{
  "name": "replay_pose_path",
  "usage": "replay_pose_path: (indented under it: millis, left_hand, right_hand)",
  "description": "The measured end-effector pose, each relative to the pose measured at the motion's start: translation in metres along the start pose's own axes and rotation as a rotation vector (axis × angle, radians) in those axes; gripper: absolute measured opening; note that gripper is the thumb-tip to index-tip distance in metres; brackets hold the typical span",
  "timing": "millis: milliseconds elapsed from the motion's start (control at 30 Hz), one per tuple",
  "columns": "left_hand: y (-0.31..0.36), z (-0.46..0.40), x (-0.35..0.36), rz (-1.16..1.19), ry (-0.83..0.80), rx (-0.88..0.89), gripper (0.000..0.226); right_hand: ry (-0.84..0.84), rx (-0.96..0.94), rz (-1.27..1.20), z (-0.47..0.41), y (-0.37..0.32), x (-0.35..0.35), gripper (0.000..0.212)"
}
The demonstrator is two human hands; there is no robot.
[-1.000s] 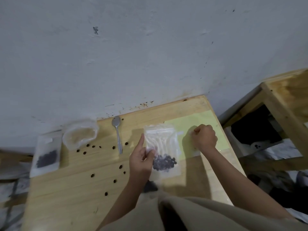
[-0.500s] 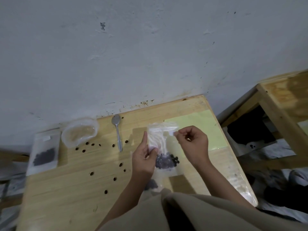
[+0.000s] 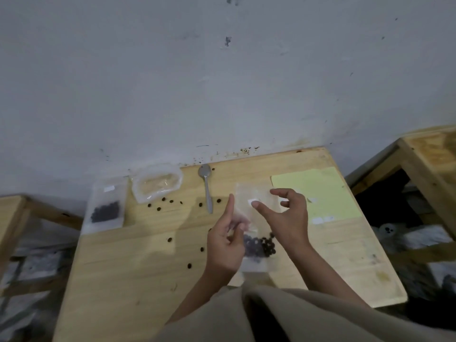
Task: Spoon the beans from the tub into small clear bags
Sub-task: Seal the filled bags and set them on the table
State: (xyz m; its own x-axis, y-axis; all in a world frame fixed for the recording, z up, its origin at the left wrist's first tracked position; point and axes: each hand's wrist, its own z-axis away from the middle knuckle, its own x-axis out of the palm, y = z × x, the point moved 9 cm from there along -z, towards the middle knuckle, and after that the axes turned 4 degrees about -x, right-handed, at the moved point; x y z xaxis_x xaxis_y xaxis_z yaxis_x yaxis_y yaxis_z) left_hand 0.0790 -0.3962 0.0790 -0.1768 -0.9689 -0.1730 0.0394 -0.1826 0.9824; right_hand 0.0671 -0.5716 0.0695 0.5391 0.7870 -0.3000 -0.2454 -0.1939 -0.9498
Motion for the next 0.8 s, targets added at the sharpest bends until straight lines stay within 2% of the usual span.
replay_pose_path:
  millis: [100,200,400,600,800]
  left_hand:
    - [0.007,0.011,-0.027,-0.015,0.007,0.026,0.068]
    - [0.007,0.019,-0.061,-0.019,0.048,0.041,0.069]
    - [-0.005,0.026,-0.141,0.12,0.229,-0.106,0.065]
    - [-0.008,0.029,-0.211,0.199,0.348,-0.125,0.055]
    - [-0.025,0.023,-0.267,0.267,0.387,-0.169,0.047]
  right_hand:
    - [-0.064,0.163,-0.257,0.019,0.005,0.026,0.059]
    - [-0.081,0.18,-0.415,0.038,-0.006,0.05,0.054]
    - [-0.162,0.051,-0.369,0.079,-0.046,0.106,0.046]
    - [-0.22,-0.081,-0.293,0.116,-0.078,0.162,0.045]
    - [-0.246,-0.036,-0.404,0.143,-0.085,0.222,0.034]
